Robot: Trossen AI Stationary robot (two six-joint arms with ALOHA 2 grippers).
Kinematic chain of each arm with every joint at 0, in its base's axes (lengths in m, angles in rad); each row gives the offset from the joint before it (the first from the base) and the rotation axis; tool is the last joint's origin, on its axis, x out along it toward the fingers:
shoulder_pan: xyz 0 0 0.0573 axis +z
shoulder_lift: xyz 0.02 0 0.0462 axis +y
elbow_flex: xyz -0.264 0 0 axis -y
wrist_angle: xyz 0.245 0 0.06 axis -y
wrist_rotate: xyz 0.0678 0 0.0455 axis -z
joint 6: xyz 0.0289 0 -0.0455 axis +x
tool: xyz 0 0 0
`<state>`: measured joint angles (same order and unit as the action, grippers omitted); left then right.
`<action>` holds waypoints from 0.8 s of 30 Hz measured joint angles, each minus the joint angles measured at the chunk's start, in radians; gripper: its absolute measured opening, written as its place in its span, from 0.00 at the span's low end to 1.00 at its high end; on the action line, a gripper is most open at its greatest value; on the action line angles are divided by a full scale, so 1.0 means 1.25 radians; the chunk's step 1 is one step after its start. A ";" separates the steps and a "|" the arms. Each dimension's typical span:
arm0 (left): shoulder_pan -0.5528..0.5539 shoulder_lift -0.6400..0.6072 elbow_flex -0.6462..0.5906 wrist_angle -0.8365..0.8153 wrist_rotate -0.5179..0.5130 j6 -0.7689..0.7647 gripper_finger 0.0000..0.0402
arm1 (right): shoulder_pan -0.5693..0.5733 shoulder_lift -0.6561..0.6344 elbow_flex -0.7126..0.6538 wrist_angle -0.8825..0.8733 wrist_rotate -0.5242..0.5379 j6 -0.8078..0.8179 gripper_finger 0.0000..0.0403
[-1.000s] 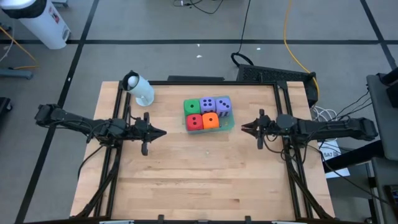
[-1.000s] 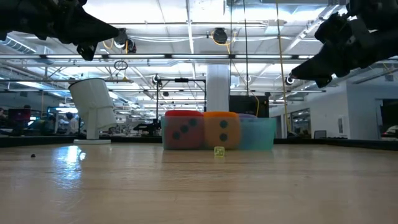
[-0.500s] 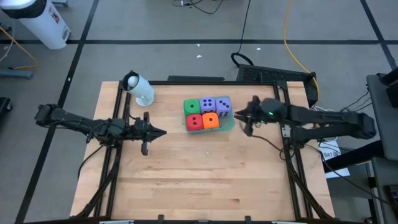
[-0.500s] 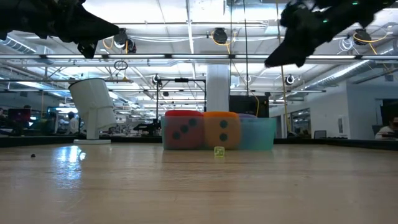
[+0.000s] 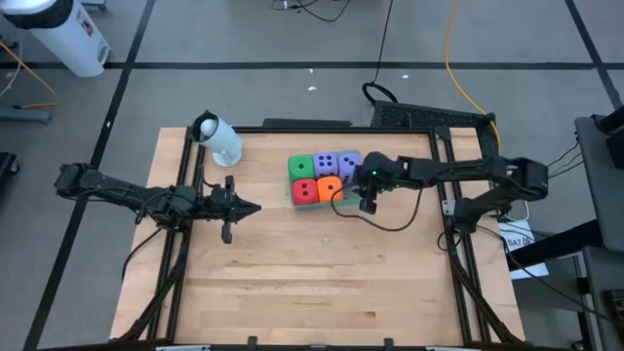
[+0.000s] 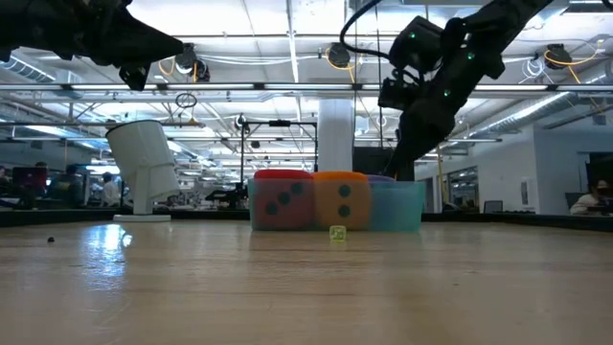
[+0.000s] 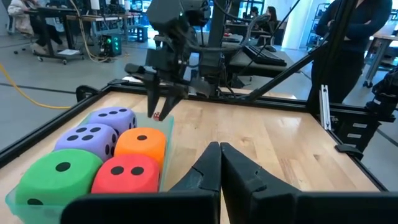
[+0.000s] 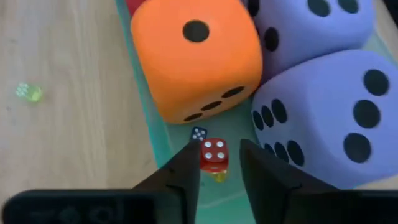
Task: Pick & Place Dice
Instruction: Put the small red dice into the blue bin
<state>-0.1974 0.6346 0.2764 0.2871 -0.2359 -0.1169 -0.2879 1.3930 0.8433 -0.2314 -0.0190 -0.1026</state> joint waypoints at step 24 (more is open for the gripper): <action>0.000 0.000 0.000 -0.025 0.000 0.008 0.04 | 0.045 -0.007 0.001 0.013 0.130 -0.008 0.72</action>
<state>-0.1974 0.6348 0.2764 0.2554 -0.2359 -0.1074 -0.2322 1.3838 0.8444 -0.2148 0.1440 -0.1128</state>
